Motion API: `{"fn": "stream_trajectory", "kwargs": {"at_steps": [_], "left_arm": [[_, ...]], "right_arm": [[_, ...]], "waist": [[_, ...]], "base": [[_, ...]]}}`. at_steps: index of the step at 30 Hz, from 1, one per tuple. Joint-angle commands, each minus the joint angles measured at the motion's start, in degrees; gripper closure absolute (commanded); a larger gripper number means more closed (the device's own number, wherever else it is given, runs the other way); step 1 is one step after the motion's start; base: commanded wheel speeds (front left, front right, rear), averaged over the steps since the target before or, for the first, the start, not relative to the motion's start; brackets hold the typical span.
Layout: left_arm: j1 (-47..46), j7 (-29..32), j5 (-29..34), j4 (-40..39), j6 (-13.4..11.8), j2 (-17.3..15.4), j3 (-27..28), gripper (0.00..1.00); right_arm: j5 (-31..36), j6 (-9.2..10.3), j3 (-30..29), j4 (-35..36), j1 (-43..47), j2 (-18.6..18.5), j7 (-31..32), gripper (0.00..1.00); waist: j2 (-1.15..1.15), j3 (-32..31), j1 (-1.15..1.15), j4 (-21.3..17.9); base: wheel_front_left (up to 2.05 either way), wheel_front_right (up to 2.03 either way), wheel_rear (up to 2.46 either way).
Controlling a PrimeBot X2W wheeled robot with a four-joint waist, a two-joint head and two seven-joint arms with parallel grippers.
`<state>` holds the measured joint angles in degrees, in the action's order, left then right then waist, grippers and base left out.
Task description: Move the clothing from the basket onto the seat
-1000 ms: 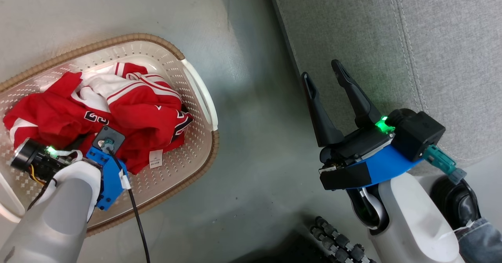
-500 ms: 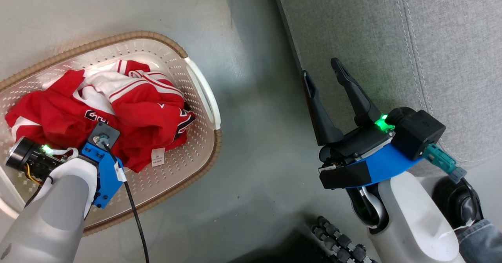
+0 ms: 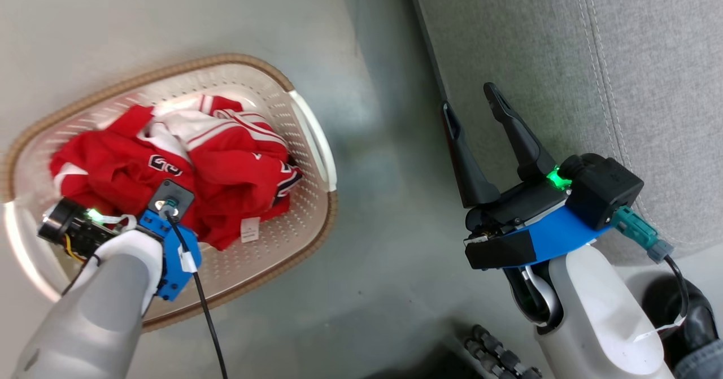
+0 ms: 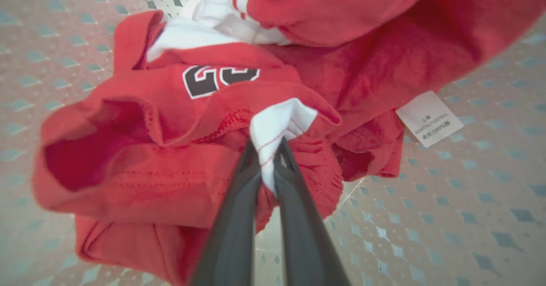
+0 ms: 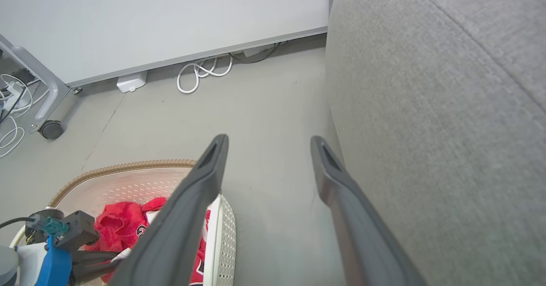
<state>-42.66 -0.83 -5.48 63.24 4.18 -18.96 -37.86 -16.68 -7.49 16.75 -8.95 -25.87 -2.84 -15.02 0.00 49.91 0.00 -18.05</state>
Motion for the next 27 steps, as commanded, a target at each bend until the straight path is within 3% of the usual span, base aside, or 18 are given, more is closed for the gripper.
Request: {"fn": "stream_trajectory", "kwargs": {"at_steps": [1, 10, 18, 27], "left_arm": [[-0.8, -0.9, -0.6, 0.5, 0.2, 0.6, 0.1, 1.00], [2.5, -8.7, -4.2, 2.5, 0.2, 6.5, 1.1, 1.00], [8.0, -13.9, -6.5, 3.1, 1.4, 11.1, 0.9, 1.00], [13.0, -14.4, -9.6, -5.3, 2.0, 14.1, 2.9, 1.00]], "right_arm": [[0.7, -0.01, -0.4, -0.3, -0.8, -0.1, -0.2, 0.00], [3.7, -0.01, -2.3, -2.9, 1.8, -0.1, -0.2, 0.00], [5.9, -0.01, -3.4, -6.4, 6.2, -0.1, -0.1, 0.00], [7.1, -0.01, -5.2, -6.3, 12.2, -0.1, 2.7, 0.00]], "waist": [[0.00, -1.9, 0.00, 1.5], [0.00, -12.7, 0.00, 6.3], [0.00, -25.9, 0.00, 9.9], [0.00, -37.9, 0.00, 14.3]], "base": [[0.00, 0.00, 0.00], [0.00, 0.00, 0.00], [0.00, 0.00, 0.00], [0.00, 0.00, 0.00]]}}
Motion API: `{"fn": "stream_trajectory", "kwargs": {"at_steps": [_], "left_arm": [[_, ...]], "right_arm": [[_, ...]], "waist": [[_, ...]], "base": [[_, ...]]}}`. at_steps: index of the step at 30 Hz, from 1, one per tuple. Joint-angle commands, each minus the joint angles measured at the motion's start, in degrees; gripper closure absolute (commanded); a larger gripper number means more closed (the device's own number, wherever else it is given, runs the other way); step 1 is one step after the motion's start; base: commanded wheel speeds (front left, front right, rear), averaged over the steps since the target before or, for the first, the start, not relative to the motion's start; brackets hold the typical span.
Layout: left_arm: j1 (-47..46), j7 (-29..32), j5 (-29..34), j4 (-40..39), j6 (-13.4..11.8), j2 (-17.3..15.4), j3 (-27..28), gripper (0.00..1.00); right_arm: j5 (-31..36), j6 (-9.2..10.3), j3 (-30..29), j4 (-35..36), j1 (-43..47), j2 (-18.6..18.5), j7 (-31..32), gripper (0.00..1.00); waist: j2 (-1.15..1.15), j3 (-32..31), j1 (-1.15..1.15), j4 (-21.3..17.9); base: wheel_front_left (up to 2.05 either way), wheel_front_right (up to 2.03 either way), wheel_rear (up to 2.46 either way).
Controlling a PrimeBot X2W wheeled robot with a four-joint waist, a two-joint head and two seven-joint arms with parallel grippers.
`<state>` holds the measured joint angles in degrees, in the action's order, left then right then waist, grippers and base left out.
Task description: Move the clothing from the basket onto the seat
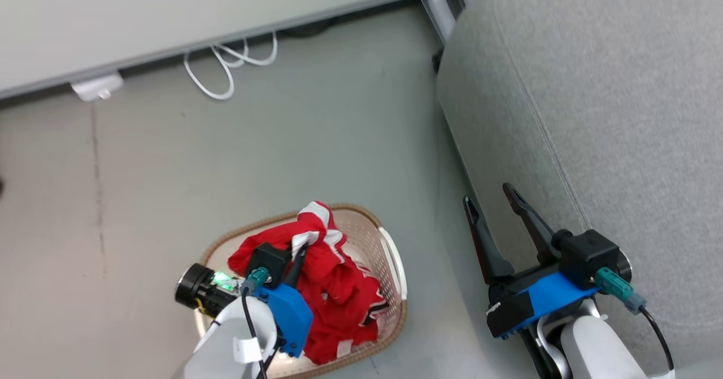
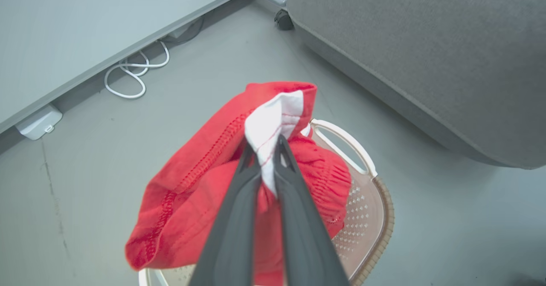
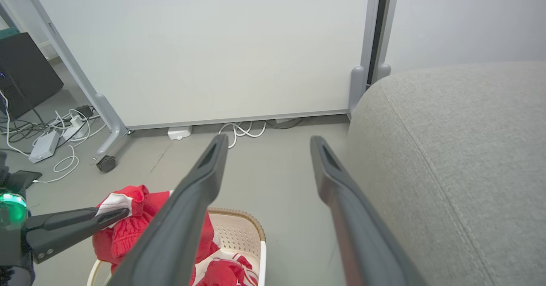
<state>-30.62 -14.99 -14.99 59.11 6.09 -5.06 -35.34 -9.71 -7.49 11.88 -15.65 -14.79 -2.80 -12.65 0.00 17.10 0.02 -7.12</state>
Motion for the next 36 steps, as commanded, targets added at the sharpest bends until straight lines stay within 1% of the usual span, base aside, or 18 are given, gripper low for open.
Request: {"fn": "stream_trajectory", "kwargs": {"at_steps": [1, 5, 10, 15, 20, 26, 30, 36], "left_arm": [[1.4, -0.3, -0.4, -2.4, 0.1, 0.4, 0.6, 1.00], [2.4, -0.3, -1.1, -6.0, 0.3, 1.2, 0.6, 1.00], [2.2, -0.3, -2.3, -8.5, 0.7, 1.9, -0.6, 1.00], [0.6, -0.3, -4.1, -10.8, 0.9, 2.2, -2.7, 1.00], [-1.4, 0.1, -8.2, -14.8, 1.0, 2.1, -7.2, 1.00], [-4.6, 1.7, -12.8, -18.0, -0.6, 2.1, -12.0, 1.00], [-6.8, 3.0, -16.0, -19.6, -0.9, 2.2, -15.0, 1.00], [-10.0, 4.2, -20.2, -21.0, -2.8, 2.1, -18.2, 1.00]], "right_arm": [[0.2, -0.01, -0.5, 0.5, 1.8, -0.2, 0.5, 0.00], [0.3, -0.01, -1.0, 1.2, 3.8, -0.2, 1.7, 0.00], [0.4, -0.01, -1.8, 2.1, 6.4, -0.2, 3.0, 0.00], [0.4, -0.01, -2.1, 2.8, 8.1, -0.2, 3.9, 0.00], [0.1, -0.01, -2.2, 3.4, 9.4, -0.2, 4.5, 0.00], [-0.1, -0.01, -2.2, 3.5, 10.2, -0.2, 4.9, 0.00], [-0.2, -0.01, -2.2, 3.5, 10.6, -0.2, 4.9, 0.00], [-0.6, -0.01, -2.0, 3.3, 11.3, -0.2, 4.9, 0.00]], "waist": [[0.00, -5.9, -0.02, 3.8], [0.00, -9.3, -0.02, 5.3], [0.00, -12.7, -0.02, 7.0], [0.00, -14.8, -0.02, 8.1], [0.00, -16.3, -0.02, 9.0], [0.00, -17.2, -0.02, 9.7], [0.00, -17.6, -0.02, 10.0], [0.00, -17.9, -0.02, 10.2]], "base": [[0.00, 0.00, 0.00], [0.00, 0.00, 0.00], [0.00, 0.00, 0.00], [0.00, 0.00, 0.00], [0.00, 0.00, 0.00], [0.00, 0.00, 0.00], [0.00, 0.00, 0.00], [0.00, 0.00, 0.00]]}}
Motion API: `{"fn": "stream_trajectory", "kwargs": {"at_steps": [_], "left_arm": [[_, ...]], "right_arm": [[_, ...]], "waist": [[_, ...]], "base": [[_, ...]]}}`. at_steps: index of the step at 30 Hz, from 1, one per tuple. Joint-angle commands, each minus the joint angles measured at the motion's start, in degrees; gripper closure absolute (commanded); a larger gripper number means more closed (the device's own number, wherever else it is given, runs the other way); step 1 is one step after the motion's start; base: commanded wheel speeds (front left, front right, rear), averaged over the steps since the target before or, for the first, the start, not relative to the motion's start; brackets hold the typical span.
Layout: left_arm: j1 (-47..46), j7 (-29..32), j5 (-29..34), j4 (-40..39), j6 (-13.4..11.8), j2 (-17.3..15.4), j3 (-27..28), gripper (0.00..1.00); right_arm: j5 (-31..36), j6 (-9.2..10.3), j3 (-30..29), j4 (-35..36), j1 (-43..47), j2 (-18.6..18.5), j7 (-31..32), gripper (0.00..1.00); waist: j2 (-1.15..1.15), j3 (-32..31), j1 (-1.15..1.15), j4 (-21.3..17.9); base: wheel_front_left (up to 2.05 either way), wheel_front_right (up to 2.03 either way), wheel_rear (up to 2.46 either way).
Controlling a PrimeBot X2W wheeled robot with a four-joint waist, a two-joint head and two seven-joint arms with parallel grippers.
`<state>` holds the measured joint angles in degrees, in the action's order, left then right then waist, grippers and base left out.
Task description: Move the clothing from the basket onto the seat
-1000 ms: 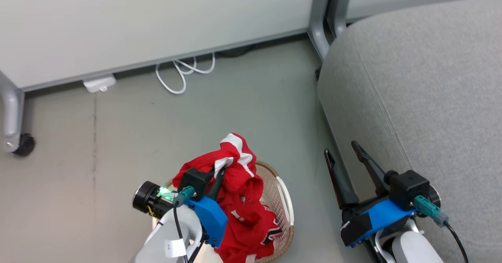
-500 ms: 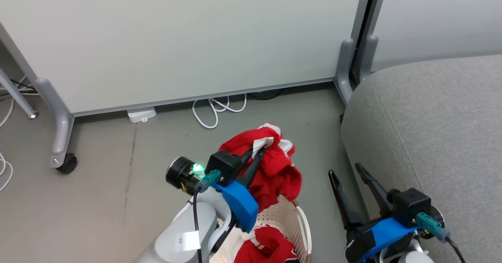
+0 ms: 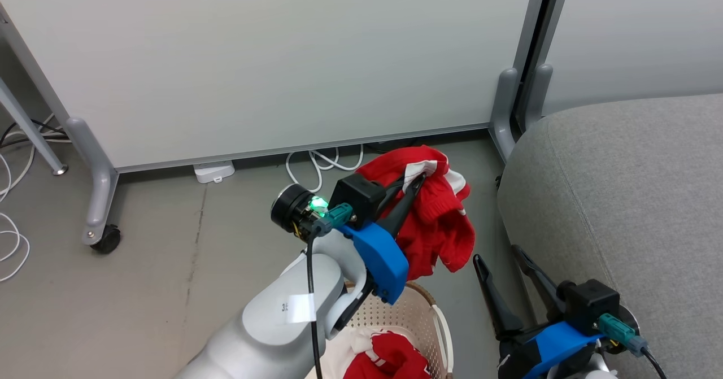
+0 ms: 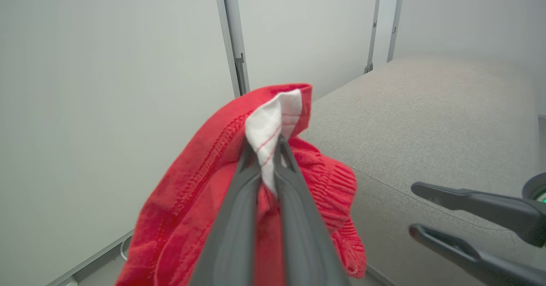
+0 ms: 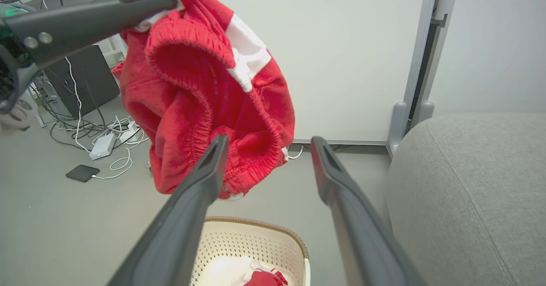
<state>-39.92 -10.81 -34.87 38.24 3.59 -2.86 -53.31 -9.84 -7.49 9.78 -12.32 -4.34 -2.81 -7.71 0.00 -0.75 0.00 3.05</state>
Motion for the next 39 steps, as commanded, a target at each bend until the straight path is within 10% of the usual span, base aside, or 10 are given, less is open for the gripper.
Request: {"fn": "stream_trajectory", "kwargs": {"at_steps": [1, 39], "left_arm": [[-1.2, 0.3, -1.0, -0.3, -0.5, -0.1, -0.6, 1.00], [-7.5, -3.6, -12.0, 2.1, -3.6, -0.1, -11.3, 1.00]], "right_arm": [[-0.4, -0.01, 0.1, 0.0, 0.9, -0.1, 0.0, 0.00], [2.6, -0.01, 3.6, -10.0, -13.3, -1.2, 4.6, 0.00]], "waist": [[0.00, 0.0, 0.00, 0.0], [0.00, 1.6, 0.00, 0.9]], "base": [[0.00, 0.00, 0.00], [0.00, 0.00, 0.00]]}}
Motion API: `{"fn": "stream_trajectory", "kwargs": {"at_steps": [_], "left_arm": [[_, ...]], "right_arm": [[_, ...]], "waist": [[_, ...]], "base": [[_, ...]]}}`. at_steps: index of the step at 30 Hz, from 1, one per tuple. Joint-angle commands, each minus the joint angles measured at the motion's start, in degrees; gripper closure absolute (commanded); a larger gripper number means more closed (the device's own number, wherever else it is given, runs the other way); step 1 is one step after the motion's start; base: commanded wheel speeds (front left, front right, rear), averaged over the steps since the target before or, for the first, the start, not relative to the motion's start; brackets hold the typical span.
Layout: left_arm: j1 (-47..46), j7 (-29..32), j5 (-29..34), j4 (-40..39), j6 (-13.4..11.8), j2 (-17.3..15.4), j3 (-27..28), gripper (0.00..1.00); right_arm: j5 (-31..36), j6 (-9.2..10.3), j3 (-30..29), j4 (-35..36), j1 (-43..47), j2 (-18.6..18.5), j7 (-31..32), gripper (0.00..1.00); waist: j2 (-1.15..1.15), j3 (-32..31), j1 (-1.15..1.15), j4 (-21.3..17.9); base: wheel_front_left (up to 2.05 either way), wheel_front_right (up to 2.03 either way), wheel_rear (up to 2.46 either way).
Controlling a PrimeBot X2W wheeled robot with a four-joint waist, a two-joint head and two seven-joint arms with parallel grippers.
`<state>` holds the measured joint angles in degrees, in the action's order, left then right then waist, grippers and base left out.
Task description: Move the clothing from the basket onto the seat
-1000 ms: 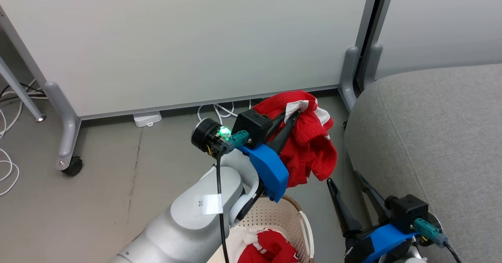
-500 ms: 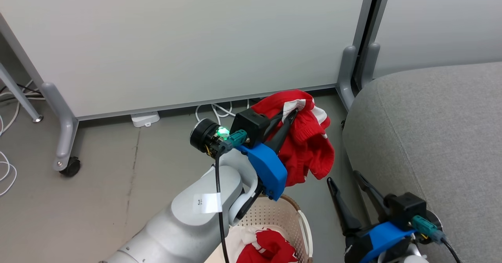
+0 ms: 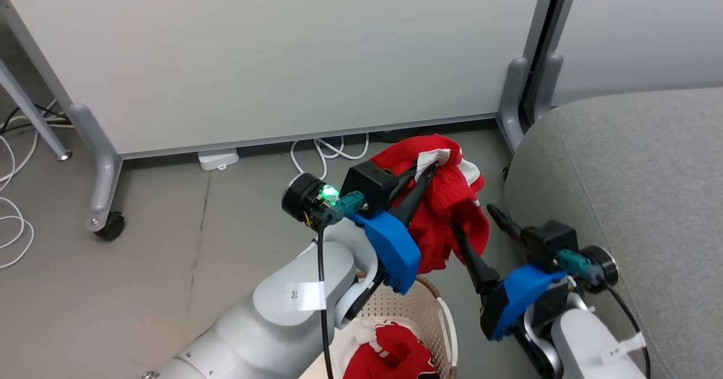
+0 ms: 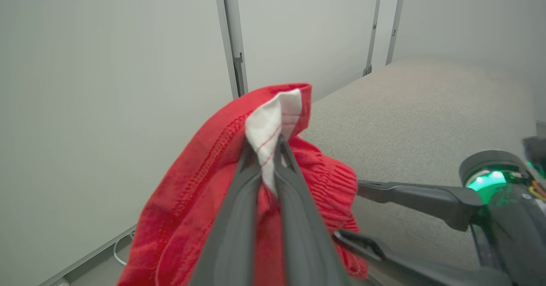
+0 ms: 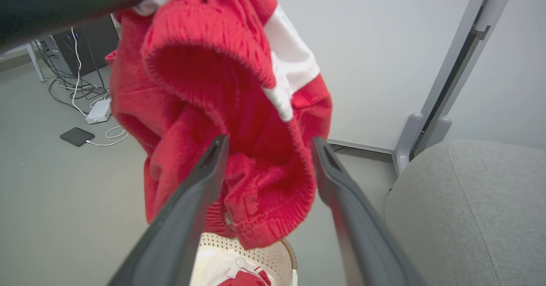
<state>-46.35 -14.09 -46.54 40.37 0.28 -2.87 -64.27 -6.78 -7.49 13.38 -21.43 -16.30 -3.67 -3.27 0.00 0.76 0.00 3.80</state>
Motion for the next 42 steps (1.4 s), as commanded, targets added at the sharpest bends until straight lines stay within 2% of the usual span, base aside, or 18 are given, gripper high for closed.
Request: {"fn": "stream_trajectory", "kwargs": {"at_steps": [1, 8, 18, 21, 22, 23, 24, 42], "left_arm": [[-1.2, -0.3, -0.4, 0.0, -0.4, 0.0, -0.5, 1.00], [-2.2, -0.7, -1.4, -0.2, -0.7, -0.1, -1.8, 1.00], [-2.9, -0.9, -2.6, -0.1, -0.7, 0.0, -3.3, 1.00], [-2.9, -1.0, -2.9, -0.2, -0.7, 0.0, -3.9, 1.00], [-2.9, -1.0, -3.0, -0.2, -0.6, 0.0, -4.0, 1.00], [-2.9, -1.0, -3.3, -0.1, -0.6, 0.0, -4.1, 1.00], [-2.8, -1.0, -3.3, -0.1, -0.6, 0.0, -4.3, 1.00], [-1.9, -1.2, -4.9, 1.0, -1.2, 0.0, -5.5, 1.00]], "right_arm": [[-0.6, -0.01, 0.1, -1.9, -2.6, -0.3, 0.0, 0.00], [-1.3, -0.01, 0.8, -10.1, -9.5, -0.2, 0.2, 0.00], [-3.2, -0.01, 2.3, -20.0, -16.0, 0.1, -2.6, 0.00], [-5.7, -0.01, 3.1, -22.9, -17.3, 0.4, -3.3, 0.00], [-6.8, -0.01, 3.7, -23.6, -17.6, 0.5, -3.3, 0.31], [-7.5, -0.01, 4.3, -24.2, -18.1, 0.6, -3.6, 0.73], [-8.1, -0.01, 4.9, -24.9, -18.5, 0.6, -3.9, 1.00], [-13.9, -0.01, 9.1, -32.3, -21.0, 0.8, -9.0, 1.00]], "waist": [[0.00, 0.2, 0.00, 0.2], [0.00, 0.7, 0.00, 0.8], [0.00, 1.1, 0.00, 1.0], [0.00, 0.9, 0.00, 1.0], [0.00, 0.8, 0.00, 1.0], [0.00, 0.8, 0.00, 0.9], [0.00, 0.7, 0.00, 0.9], [0.00, -0.6, 0.00, 0.1]], "base": [[0.00, 0.00, 0.00], [0.00, 0.00, 0.00], [0.00, 0.00, 0.00], [0.00, 0.00, 0.00], [0.00, 0.00, 0.00], [0.00, 0.00, 0.00], [0.00, 0.00, 0.00], [0.00, 0.00, 0.00]]}}
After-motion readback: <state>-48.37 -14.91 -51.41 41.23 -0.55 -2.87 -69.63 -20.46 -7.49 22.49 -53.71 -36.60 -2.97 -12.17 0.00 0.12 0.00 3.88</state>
